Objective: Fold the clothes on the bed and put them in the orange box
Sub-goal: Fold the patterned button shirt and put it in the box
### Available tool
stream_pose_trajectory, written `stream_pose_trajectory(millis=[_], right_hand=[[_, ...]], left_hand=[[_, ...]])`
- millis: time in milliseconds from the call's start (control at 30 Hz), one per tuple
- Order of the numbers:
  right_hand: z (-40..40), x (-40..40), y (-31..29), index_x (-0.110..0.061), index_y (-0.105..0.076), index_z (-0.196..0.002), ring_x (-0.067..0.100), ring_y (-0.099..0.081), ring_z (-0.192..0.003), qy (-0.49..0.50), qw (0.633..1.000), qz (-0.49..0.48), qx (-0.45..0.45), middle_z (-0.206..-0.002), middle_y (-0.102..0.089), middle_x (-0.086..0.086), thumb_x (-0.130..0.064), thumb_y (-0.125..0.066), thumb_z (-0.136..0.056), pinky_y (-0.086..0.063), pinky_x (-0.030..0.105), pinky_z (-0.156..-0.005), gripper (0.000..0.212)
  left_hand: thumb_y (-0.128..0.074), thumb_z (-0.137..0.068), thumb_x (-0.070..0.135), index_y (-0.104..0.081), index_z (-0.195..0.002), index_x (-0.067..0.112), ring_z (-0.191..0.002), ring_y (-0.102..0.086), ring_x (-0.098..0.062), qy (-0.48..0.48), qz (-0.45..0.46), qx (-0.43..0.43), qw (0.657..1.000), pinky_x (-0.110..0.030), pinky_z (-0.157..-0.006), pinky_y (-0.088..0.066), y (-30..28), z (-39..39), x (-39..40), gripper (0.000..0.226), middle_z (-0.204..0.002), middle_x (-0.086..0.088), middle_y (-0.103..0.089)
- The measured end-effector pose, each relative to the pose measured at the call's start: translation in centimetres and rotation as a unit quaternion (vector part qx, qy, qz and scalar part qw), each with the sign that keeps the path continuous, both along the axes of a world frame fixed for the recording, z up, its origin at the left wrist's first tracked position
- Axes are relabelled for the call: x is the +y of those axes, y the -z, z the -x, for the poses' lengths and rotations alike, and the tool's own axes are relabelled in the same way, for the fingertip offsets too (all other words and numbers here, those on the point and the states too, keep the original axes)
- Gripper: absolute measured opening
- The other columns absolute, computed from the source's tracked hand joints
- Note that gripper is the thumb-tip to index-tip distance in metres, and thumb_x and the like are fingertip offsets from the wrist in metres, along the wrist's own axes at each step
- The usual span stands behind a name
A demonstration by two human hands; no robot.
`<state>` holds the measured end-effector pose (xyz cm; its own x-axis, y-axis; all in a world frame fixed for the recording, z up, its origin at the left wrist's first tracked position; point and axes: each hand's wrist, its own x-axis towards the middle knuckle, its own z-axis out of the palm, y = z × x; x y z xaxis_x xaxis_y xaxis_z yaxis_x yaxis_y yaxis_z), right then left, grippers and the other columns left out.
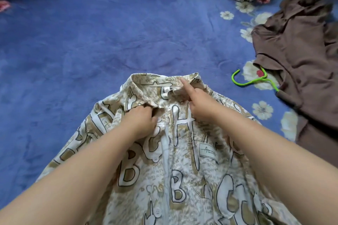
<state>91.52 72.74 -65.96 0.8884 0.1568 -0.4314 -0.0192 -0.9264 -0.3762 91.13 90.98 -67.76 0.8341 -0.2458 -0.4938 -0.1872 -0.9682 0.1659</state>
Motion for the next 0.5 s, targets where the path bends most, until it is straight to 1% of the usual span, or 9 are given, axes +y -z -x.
stream_pose_trajectory(millis=[100, 200, 267, 300, 333, 367, 400, 433, 500], right_hand=[[3.6, -1.8, -1.0, -0.002, -0.048, -0.132, 0.031, -0.058, -0.102, 0.059, 0.98, -0.088, -0.167, -0.112, -0.061, 0.02, 0.0, -0.039, -0.087, -0.036, 0.024, -0.081, 0.045], [8.0, -4.3, -0.9, 0.006, -0.065, -0.101, 0.035, -0.06, -0.09, 0.162, 0.947, -0.102, -0.257, -0.093, -0.065, 0.022, -0.007, -0.041, -0.076, -0.033, 0.023, -0.073, 0.038], [10.3, -6.4, -0.3, 0.005, -0.061, -0.11, 0.038, -0.055, -0.1, 0.225, 0.949, -0.054, -0.216, -0.103, -0.062, 0.023, -0.019, -0.044, -0.081, -0.032, 0.03, -0.083, 0.042], [11.7, -7.5, -0.3, 0.003, -0.056, -0.119, 0.037, -0.051, -0.109, 0.259, 0.952, -0.017, -0.163, -0.112, -0.058, 0.022, -0.028, -0.047, -0.087, -0.031, 0.032, -0.09, 0.045], [12.9, -8.5, -0.2, 0.001, -0.049, -0.125, 0.036, -0.046, -0.116, 0.29, 0.952, 0.023, -0.098, -0.121, -0.053, 0.022, -0.036, -0.052, -0.09, -0.031, 0.035, -0.095, 0.051], [14.1, -9.4, 0.0, 0.0, -0.044, -0.129, 0.035, -0.042, -0.121, 0.311, 0.948, 0.06, -0.037, -0.127, -0.049, 0.022, -0.041, -0.054, -0.09, -0.032, 0.037, -0.098, 0.058], [15.1, -10.3, 0.2, 0.001, -0.043, -0.129, 0.035, -0.041, -0.122, 0.316, 0.944, 0.096, 0.015, -0.129, -0.048, 0.022, -0.046, -0.053, -0.089, -0.033, 0.039, -0.098, 0.062], [16.0, -11.1, 0.5, 0.002, -0.045, -0.126, 0.036, -0.044, -0.121, 0.312, 0.941, 0.119, 0.044, -0.128, -0.049, 0.023, -0.048, -0.051, -0.09, -0.036, 0.04, -0.095, 0.062], [17.0, -12.3, 1.0, -0.001, -0.055, -0.102, 0.035, -0.053, -0.104, 0.309, 0.943, 0.114, 0.052, -0.109, -0.058, 0.021, -0.042, -0.049, -0.092, -0.04, 0.037, -0.078, 0.043]], left_hand=[[-0.04, -0.093, 0.024, -0.059, -0.08, 0.004, -0.08, -0.055, -0.03, -0.008, 0.071, -0.193, 0.979, -0.035, -0.061, -0.041, -0.5, 2.7, 0.4, 0.031, -0.081, -0.008, -0.052], [-0.048, -0.084, 0.026, -0.057, -0.068, 0.006, -0.064, -0.055, -0.026, 0.001, 0.14, -0.324, 0.935, -0.033, -0.053, -0.042, -0.3, 6.3, -0.1, 0.026, -0.069, -0.007, -0.054], [-0.043, -0.085, 0.033, -0.059, -0.085, 0.008, -0.086, -0.061, -0.029, 0.008, 0.141, -0.288, 0.947, -0.041, -0.075, -0.052, -0.3, 8.9, -1.4, 0.03, -0.091, -0.01, -0.061], [-0.036, -0.087, 0.037, -0.058, -0.101, 0.008, -0.107, -0.057, -0.033, 0.016, 0.128, -0.236, 0.963, -0.047, -0.094, -0.045, -0.7, 10.4, -2.4, 0.039, -0.111, -0.014, -0.058], [-0.029, -0.091, 0.042, -0.047, -0.124, 0.007, -0.131, -0.038, -0.034, 0.021, 0.094, -0.173, 0.98, -0.047, -0.109, -0.025, -1.1, 11.9, -3.2, 0.051, -0.138, -0.018, -0.041], [-0.02, -0.094, 0.046, -0.024, -0.142, 0.009, -0.144, -0.005, -0.03, 0.026, 0.061, -0.119, 0.991, -0.042, -0.113, -0.002, -1.0, 13.3, -3.8, 0.061, -0.153, -0.014, -0.008], [-0.012, -0.096, 0.049, 0.001, -0.148, 0.013, -0.138, 0.023, -0.024, 0.035, 0.04, -0.077, 0.996, -0.038, -0.109, 0.014, -0.7, 14.5, -4.2, 0.065, -0.149, -0.007, 0.023], [-0.008, -0.096, 0.052, 0.018, -0.145, 0.015, -0.129, 0.036, -0.022, 0.038, 0.017, -0.035, 0.999, -0.037, -0.107, 0.02, -0.4, 15.7, -4.7, 0.066, -0.14, -0.004, 0.037], [-0.005, -0.094, 0.058, 0.031, -0.134, 0.017, -0.124, 0.042, -0.024, 0.033, -0.007, -0.008, 0.999, -0.04, -0.109, 0.022, 0.4, 17.3, -5.2, 0.068, -0.134, -0.008, 0.044]])
